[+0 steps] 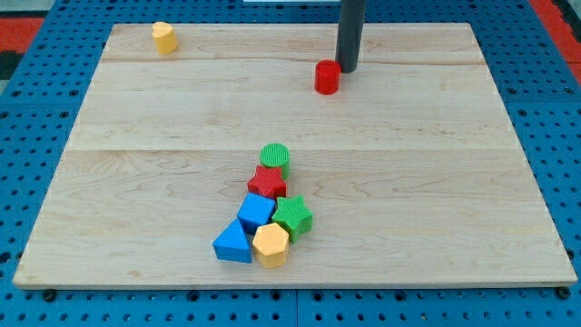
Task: Push the red circle into the green circle
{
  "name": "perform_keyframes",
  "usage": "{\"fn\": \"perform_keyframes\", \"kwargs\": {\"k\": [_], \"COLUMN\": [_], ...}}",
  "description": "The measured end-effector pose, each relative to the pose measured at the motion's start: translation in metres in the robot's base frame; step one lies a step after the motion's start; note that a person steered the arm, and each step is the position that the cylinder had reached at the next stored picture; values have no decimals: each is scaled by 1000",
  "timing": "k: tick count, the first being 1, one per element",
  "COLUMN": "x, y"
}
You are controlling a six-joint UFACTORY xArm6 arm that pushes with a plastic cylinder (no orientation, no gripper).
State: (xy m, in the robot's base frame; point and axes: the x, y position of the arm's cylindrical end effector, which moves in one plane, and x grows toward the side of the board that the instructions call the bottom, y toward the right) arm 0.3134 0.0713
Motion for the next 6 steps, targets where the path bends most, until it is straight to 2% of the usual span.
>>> {"fn": "perform_keyframes", "kwargs": {"k": [1,2,3,4,6], "x": [44,18,16,54,114], "y": [-32,-40,-68,-97,-103]}}
